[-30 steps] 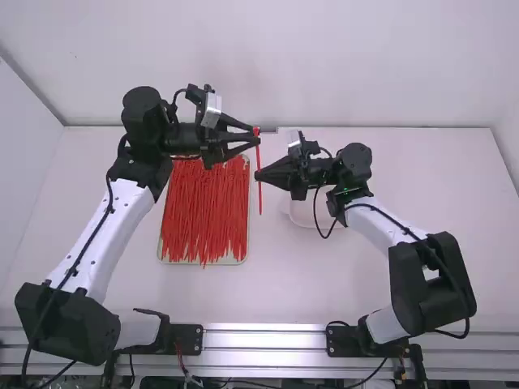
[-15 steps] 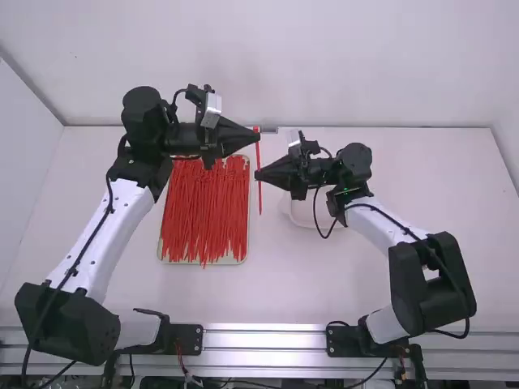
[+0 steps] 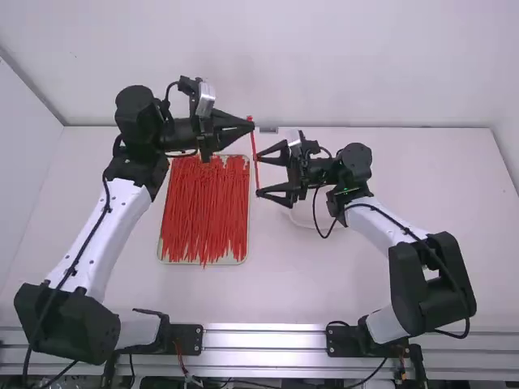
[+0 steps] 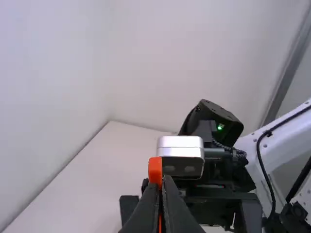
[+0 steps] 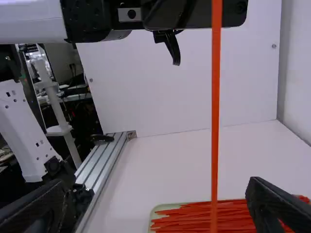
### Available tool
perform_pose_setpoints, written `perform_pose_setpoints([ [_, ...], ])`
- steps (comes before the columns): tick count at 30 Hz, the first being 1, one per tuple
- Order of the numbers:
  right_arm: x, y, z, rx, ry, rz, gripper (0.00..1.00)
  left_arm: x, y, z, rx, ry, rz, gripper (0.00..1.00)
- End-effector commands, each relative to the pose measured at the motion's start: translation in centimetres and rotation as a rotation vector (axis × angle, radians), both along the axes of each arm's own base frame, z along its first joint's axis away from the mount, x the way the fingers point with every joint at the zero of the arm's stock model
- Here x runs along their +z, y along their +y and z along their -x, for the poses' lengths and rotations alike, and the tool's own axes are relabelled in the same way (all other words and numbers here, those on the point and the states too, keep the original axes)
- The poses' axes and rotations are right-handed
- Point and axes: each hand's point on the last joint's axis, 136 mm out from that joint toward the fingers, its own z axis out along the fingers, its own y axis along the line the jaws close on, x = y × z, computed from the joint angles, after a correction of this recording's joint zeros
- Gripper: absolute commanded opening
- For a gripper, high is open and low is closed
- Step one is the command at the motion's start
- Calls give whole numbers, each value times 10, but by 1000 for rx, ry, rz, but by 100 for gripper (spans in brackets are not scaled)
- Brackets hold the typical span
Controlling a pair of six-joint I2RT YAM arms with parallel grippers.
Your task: Fasten the cable tie
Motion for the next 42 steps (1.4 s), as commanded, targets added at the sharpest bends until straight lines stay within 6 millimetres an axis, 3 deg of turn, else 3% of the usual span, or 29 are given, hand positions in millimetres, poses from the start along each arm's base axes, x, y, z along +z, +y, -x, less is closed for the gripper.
perform_pose_setpoints([
  [1,9,0,-10,-36,-61,-21,98,9,10,-6,30,57,26,1],
  [6,8,-3,-7,-22,-201,-24,98,10,24,-13,68,134,50,1],
  [13,10,-14,-22,-109,-384,-43,98,6,40,-25,126,233,82,1],
  [17,8,-18,-20,-101,-559,-48,98,-3,41,-37,140,269,86,1],
  [23,-2,-22,7,57,-864,-85,98,-29,38,-67,129,423,104,1],
  [31,-5,-34,5,61,-1014,-98,98,-52,37,-94,125,690,165,2],
  [42,-5,-38,2,38,-1236,-129,98,-47,29,-71,-28,857,169,2],
])
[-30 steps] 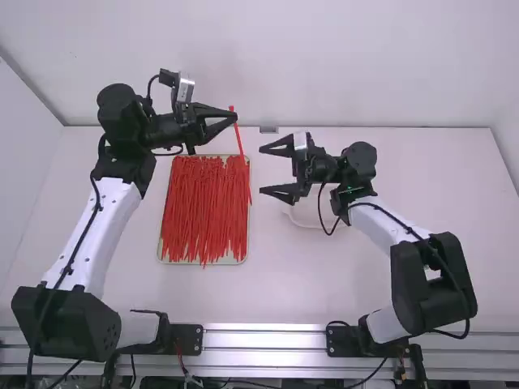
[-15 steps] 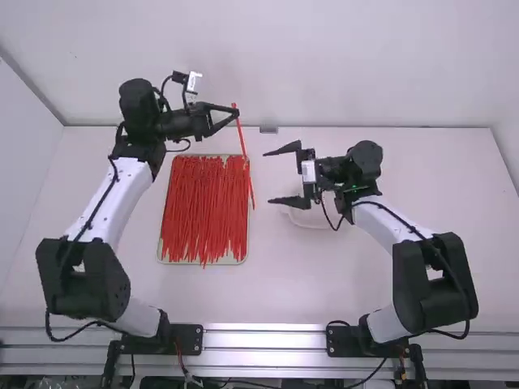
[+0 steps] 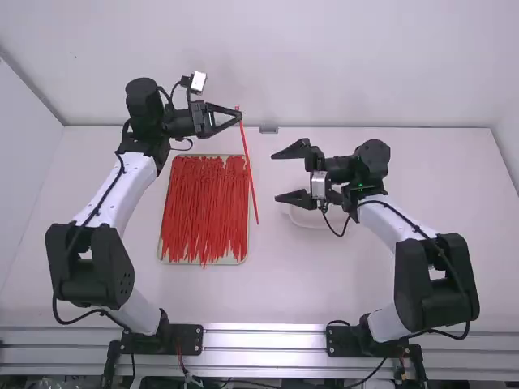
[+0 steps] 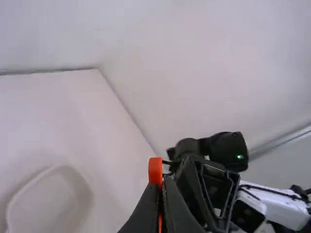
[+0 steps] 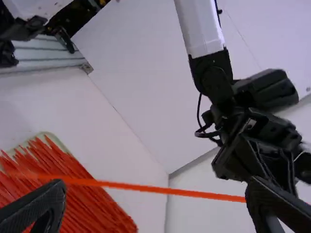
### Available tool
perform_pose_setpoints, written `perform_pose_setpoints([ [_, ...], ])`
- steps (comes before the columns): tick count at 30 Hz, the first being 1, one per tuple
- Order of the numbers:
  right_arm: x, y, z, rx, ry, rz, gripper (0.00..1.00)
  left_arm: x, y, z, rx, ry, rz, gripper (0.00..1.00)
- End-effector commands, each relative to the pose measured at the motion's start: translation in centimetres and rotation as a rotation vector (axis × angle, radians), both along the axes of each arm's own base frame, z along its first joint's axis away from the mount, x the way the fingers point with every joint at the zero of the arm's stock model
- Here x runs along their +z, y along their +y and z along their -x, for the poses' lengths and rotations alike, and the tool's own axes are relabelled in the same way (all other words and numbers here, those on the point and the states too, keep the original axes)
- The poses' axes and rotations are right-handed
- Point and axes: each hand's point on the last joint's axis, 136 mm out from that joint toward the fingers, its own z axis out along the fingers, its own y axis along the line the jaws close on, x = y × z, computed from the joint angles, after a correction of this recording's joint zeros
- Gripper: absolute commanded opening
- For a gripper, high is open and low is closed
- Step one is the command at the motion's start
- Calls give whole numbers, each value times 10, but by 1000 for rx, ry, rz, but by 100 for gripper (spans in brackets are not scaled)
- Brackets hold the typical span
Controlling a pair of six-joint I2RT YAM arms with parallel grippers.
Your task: Fasten the cable tie
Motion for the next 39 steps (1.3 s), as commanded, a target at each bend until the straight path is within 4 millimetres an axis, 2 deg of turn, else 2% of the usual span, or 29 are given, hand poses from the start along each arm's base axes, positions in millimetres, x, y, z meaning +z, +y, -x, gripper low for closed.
perform_pose_setpoints([
  [1,6,1,-1,16,-143,-23,98,14,-3,11,-58,71,29,2],
  [9,6,13,9,56,-272,-54,98,0,-5,9,-34,228,38,2],
  [14,6,26,20,101,-339,-77,98,-4,-8,10,-38,258,36,2],
  [28,4,48,43,180,-352,-97,98,-6,-7,6,-10,305,47,2],
  [39,-28,43,52,167,-530,-145,98,-6,-6,5,1,363,62,2],
])
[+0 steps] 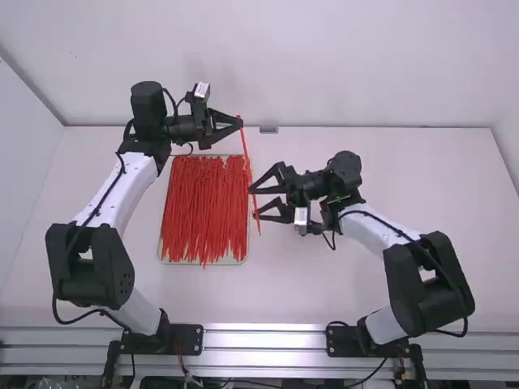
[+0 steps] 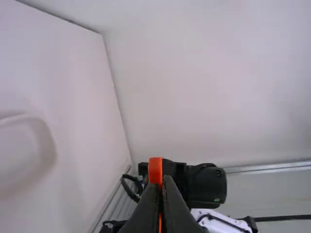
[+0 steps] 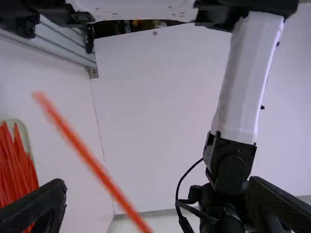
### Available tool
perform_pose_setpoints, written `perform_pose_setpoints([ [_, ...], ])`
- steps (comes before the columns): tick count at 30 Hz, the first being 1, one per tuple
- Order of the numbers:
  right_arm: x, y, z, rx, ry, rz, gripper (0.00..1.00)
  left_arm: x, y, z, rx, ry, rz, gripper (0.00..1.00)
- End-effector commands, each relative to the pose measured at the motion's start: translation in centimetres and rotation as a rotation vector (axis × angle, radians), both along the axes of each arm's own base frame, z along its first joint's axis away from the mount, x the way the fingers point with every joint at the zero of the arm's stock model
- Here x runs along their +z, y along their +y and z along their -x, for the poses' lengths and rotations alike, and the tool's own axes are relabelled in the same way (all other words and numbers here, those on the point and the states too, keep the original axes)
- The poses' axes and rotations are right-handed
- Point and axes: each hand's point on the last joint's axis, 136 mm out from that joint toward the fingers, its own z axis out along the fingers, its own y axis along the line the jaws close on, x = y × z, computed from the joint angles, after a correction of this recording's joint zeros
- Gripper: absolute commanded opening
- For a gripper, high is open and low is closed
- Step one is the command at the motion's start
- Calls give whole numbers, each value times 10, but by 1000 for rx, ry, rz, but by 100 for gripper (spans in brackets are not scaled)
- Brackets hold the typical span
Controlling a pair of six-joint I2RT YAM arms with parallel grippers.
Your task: Fasten the cable tie
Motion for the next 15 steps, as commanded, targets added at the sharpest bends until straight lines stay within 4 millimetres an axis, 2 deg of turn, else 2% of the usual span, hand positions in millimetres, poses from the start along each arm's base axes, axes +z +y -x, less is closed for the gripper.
perform_pose_setpoints([
  [1,-10,-1,1,0,-77,-28,99,14,-3,2,-10,-17,7,2],
  [13,-11,-4,1,-3,-88,-31,99,1,-4,3,-1,14,-18,2],
  [15,-11,-2,3,4,-86,-30,93,0,-3,3,-2,10,-20,2],
])
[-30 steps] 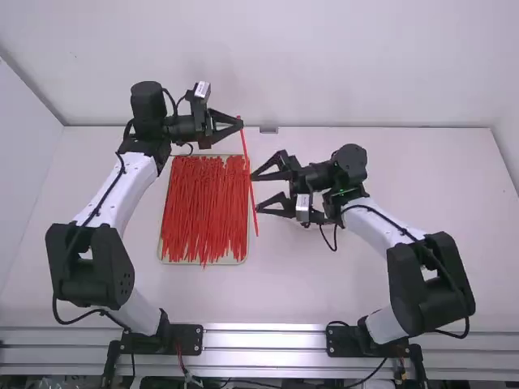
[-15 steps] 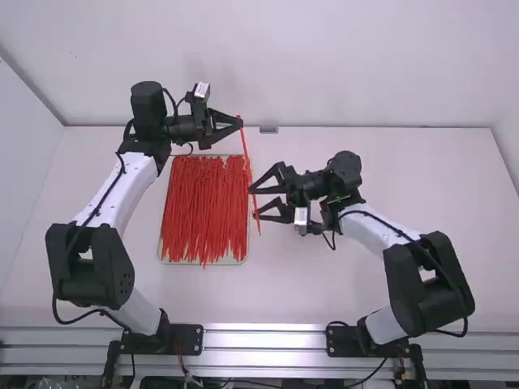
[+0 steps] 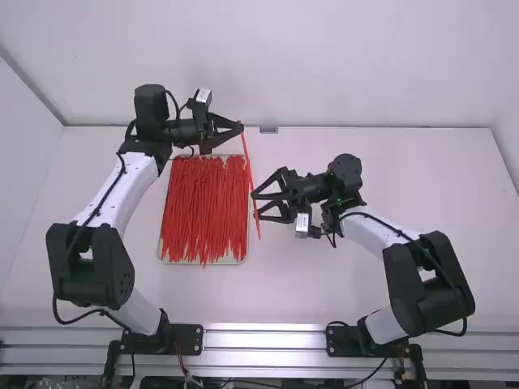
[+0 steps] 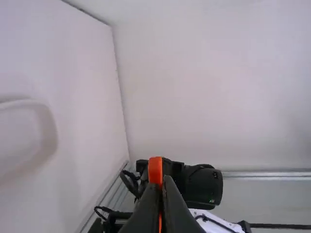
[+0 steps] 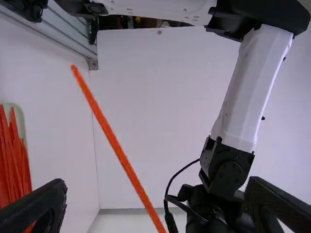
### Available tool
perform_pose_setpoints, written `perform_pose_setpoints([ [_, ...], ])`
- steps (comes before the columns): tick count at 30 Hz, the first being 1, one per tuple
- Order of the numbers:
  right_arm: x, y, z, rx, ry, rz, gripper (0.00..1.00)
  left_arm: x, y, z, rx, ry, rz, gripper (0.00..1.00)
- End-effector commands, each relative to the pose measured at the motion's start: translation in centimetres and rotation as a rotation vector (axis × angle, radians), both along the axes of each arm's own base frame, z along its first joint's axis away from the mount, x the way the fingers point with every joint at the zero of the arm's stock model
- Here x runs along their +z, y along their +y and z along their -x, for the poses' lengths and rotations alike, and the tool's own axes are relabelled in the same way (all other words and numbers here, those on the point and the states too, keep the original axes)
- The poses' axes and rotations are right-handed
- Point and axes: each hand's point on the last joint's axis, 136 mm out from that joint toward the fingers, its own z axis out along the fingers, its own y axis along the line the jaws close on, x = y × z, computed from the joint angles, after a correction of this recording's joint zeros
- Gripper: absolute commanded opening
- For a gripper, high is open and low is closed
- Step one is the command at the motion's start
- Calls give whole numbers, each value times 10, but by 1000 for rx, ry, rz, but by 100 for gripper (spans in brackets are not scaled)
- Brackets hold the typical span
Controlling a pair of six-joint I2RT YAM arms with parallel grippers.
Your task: Fasten the cable tie
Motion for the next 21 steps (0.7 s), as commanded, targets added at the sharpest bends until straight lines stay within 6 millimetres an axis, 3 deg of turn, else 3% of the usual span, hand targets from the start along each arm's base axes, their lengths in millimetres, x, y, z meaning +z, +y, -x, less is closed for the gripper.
perform_pose_setpoints([
  [1,-4,1,3,14,8,5,90,13,-3,1,-13,-74,-9,2],
  [3,-4,1,3,14,10,6,82,13,-7,3,-22,-77,-10,2],
  [9,-4,4,5,23,32,14,43,13,-7,2,-20,-80,-11,2],
  [21,-6,3,8,33,43,20,40,18,-2,-1,-8,-124,-13,2],
])
